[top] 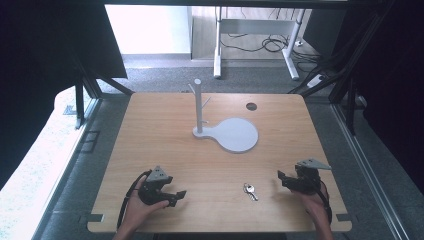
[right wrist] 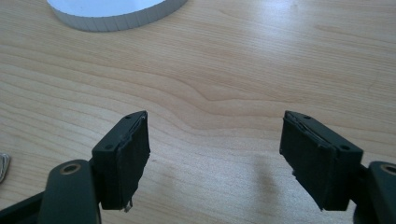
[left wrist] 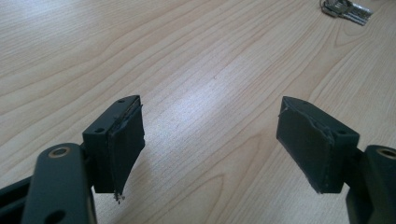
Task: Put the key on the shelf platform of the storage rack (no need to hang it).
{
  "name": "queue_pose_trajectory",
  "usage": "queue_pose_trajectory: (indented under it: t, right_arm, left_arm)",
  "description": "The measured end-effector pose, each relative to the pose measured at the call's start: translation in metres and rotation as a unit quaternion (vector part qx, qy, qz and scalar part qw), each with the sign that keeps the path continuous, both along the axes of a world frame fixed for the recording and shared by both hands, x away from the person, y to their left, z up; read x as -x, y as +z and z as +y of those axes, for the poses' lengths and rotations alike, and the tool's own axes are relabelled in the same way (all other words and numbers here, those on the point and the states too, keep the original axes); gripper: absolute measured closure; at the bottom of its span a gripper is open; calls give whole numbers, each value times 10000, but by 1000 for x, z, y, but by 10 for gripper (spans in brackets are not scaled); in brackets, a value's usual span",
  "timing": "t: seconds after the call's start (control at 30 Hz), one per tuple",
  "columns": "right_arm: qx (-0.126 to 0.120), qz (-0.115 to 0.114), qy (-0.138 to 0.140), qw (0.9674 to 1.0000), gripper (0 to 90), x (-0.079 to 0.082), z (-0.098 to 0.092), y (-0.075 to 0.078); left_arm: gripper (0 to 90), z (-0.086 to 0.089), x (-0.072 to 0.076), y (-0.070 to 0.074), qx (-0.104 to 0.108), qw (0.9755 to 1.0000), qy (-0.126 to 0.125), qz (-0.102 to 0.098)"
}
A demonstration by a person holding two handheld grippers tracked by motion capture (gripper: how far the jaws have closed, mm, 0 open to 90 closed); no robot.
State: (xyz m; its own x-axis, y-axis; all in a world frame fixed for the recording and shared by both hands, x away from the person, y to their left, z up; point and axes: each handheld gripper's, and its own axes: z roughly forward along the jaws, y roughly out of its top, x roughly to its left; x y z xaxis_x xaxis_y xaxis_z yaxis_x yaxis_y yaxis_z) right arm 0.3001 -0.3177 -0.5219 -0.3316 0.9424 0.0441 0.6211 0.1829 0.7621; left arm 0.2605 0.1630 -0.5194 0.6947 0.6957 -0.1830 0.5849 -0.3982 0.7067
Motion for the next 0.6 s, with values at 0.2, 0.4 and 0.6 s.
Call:
queue_pose_trajectory:
  t: [0.2, 0.4, 0.6]
  right_arm:
    - [326, -61, 162, 9993, 296, 1, -1, -1]
    - [245, 41, 247, 9994, 335, 2, 1, -2]
    - [174, 46, 313, 9993, 347, 2, 3, -2]
  left_arm:
    - [236, 1, -1, -1, -24, 10000, 24, 6]
    - [235, 4, -1, 0, -118, 9999, 89, -65]
    - [235, 5, -2, -1, -161, 9998, 105, -80]
